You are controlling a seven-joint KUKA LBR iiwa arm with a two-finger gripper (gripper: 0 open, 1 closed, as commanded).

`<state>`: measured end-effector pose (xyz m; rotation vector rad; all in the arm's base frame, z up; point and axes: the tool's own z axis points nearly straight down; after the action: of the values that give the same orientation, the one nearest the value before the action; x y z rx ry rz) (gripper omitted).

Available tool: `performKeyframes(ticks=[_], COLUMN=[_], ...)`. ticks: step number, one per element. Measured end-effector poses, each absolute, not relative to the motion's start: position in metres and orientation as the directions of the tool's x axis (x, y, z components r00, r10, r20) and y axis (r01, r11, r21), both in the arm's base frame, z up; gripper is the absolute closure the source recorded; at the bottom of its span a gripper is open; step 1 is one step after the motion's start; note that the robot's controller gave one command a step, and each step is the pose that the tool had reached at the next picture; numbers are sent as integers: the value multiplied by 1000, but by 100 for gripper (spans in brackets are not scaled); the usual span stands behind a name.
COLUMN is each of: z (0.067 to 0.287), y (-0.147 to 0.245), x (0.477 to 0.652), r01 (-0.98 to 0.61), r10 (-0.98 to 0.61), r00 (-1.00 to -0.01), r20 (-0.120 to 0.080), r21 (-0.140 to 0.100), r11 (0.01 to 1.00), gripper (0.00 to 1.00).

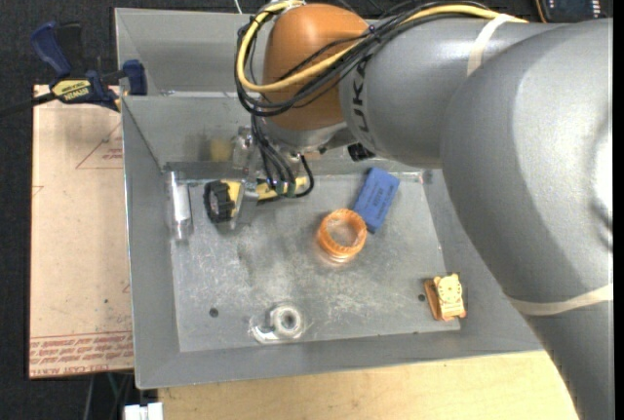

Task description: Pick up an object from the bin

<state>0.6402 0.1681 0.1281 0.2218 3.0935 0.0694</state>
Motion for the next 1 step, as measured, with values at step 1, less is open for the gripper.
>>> performKeyframes(ticks=[1], z=[88], y=[146], x=[652], r01=[238], r10=[241], r00=[-970], r20=[-37], r21=[57], r11=[970], gripper=[0])
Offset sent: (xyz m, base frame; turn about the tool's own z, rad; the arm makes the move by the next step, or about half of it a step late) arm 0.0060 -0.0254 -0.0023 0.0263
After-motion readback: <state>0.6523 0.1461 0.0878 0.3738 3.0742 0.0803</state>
